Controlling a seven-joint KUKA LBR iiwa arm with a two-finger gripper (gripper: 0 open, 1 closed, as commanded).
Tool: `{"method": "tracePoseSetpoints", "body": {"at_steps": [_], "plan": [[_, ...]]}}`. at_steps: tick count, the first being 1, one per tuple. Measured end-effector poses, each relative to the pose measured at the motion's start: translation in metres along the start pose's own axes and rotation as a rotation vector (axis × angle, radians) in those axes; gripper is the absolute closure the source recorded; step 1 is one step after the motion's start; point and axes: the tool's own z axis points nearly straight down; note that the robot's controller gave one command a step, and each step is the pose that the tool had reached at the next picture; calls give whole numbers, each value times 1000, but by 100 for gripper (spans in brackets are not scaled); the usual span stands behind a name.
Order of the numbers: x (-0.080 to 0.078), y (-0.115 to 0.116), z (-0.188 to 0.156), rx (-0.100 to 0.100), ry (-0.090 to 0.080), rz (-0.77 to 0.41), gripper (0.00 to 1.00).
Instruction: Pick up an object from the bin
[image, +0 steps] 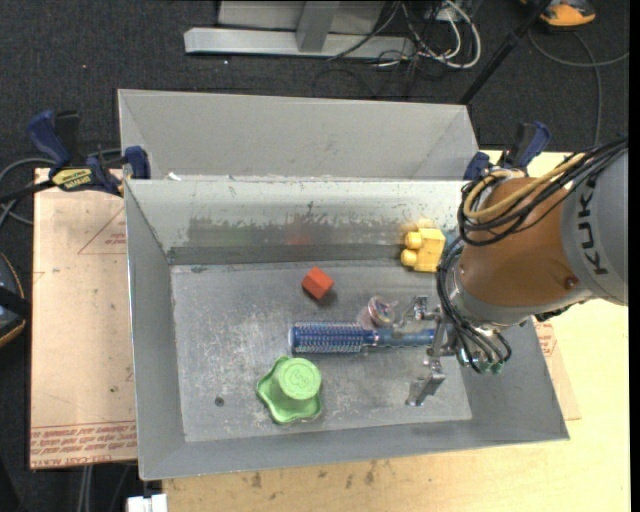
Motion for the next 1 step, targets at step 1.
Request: {"method": "tracePoseSetpoints", "body": {"at_steps": [1], "plan": [[-63, 88, 74, 3, -14, -122, 0]]}}
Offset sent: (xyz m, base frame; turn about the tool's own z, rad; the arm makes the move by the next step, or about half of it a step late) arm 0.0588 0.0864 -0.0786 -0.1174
